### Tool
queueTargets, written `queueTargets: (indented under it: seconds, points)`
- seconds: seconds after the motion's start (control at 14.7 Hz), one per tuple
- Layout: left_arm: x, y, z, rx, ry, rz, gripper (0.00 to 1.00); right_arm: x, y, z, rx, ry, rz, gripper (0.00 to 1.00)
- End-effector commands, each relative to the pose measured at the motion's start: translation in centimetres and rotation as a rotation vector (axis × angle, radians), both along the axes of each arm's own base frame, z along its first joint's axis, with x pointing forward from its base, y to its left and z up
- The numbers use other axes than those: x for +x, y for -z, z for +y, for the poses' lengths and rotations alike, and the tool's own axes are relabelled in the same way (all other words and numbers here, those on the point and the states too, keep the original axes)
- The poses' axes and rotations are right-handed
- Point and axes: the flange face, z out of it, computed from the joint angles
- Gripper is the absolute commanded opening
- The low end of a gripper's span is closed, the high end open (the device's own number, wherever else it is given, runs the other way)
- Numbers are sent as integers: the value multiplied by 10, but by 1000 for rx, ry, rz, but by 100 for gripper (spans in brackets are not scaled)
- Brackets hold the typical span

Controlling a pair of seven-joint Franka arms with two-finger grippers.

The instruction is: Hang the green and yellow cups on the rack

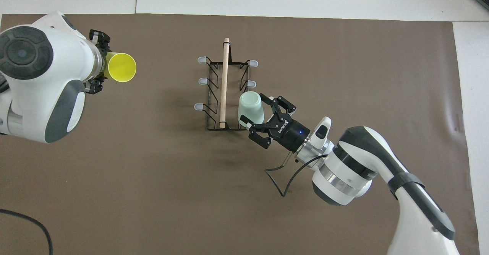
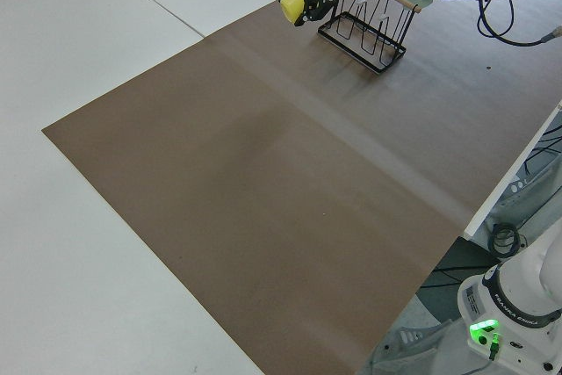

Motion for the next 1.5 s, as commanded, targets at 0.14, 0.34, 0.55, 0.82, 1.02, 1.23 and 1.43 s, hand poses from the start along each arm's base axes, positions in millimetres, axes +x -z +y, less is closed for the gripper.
queueTargets:
  seconds: [0.14, 0.34, 0.55, 0.82, 1.02, 1.23, 1.43]
  points:
    - [-19, -5, -20, 129, -37, -23, 0, 5, -12, 0, 5, 31, -30, 100]
    - [-28, -7, -48, 237, -37, -95, 0, 11, -41, -8, -38, 55, -44, 100]
    - [-44, -11, -78, 319, 2, -112, 0, 20, -62, -22, -119, 50, -63, 100]
    - [-65, -16, -114, 412, -3, -184, 0, 44, -83, -60, -241, -19, -73, 100]
    - [-84, -18, -143, 462, 6, -203, 0, 62, -102, -84, -314, -72, -51, 100]
    - [-103, -15, -164, 570, 14, -211, 0, 79, -125, -116, -419, -120, -4, 100]
    - [-120, -1, -190, 677, 23, -238, 0, 81, -138, -134, -465, -127, 84, 100]
